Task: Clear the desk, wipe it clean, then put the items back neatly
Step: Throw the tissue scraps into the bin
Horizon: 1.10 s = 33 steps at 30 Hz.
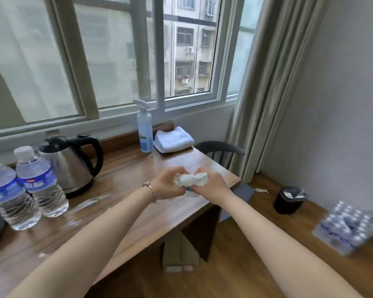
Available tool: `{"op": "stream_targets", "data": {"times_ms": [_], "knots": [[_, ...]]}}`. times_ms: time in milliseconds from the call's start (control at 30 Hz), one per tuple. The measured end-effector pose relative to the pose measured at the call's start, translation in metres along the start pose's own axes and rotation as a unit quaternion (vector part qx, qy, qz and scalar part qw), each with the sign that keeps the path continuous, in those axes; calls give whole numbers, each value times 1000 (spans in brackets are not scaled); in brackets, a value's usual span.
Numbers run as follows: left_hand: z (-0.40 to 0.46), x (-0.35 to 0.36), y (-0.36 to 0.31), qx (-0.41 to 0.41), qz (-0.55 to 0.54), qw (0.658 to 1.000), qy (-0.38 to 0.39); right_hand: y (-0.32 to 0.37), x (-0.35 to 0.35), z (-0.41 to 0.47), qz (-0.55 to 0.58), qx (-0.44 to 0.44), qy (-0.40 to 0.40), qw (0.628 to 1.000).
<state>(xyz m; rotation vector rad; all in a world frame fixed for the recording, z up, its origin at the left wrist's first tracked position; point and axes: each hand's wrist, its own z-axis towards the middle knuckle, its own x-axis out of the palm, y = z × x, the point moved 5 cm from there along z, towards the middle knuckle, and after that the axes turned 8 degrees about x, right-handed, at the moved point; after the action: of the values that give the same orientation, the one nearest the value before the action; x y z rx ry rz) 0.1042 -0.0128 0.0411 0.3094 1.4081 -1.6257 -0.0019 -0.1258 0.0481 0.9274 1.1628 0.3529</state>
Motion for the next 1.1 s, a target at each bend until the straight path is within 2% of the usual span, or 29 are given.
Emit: {"op": "stream_targets", "data": {"times_ms": [433, 700, 1100], "knots": [[258, 127, 8, 89, -1, 990, 106, -164, -154, 110, -11, 138, -127, 982], [398, 209, 7, 110, -38, 977, 176, -257, -244, 178, -4, 210, -154, 966], [556, 361, -34, 156, -56, 957, 239, -416, -378, 206, 5, 273, -191, 943]]}}
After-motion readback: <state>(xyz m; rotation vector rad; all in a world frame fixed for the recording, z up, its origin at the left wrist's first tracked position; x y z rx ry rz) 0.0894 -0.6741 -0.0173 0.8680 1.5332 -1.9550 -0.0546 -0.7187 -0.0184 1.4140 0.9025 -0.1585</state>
